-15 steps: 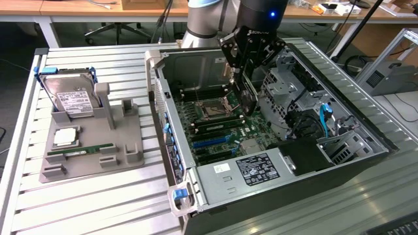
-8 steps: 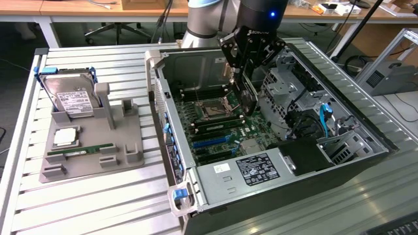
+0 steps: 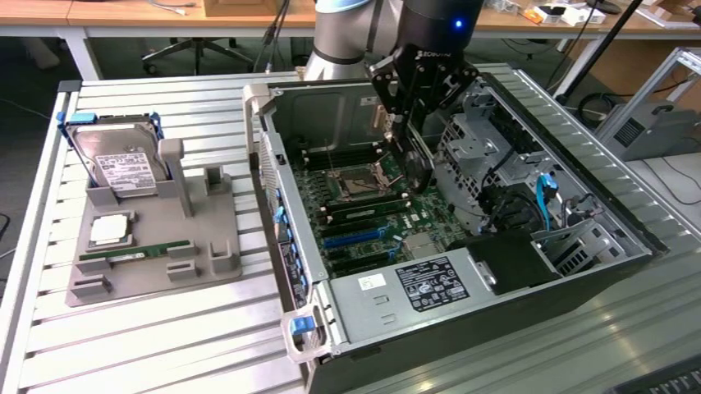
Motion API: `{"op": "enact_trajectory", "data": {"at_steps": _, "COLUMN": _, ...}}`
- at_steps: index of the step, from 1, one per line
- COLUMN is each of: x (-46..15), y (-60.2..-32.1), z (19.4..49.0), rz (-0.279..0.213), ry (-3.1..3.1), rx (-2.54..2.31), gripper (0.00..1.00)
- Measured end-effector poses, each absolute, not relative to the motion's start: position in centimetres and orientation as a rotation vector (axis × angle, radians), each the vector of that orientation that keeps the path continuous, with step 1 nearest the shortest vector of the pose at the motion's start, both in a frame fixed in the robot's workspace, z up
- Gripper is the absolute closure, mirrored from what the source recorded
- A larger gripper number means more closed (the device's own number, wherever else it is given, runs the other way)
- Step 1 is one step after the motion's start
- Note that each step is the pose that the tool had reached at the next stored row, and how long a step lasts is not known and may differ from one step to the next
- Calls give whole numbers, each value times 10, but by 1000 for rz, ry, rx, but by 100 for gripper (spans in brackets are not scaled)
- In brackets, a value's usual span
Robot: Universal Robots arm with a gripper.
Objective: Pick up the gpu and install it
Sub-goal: 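Insert the gpu into the slot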
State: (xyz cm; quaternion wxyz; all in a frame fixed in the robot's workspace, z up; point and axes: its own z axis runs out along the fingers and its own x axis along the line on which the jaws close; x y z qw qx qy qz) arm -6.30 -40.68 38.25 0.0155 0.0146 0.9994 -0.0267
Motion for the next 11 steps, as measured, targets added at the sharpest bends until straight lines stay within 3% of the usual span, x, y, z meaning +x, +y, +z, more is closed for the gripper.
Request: {"op": "enact_trajectory", "data": {"at_steps": 11, "x": -63, "y": -407, "z": 382, "rz": -79, "ry": 3099, "rx": -199, "gripper": 73}}
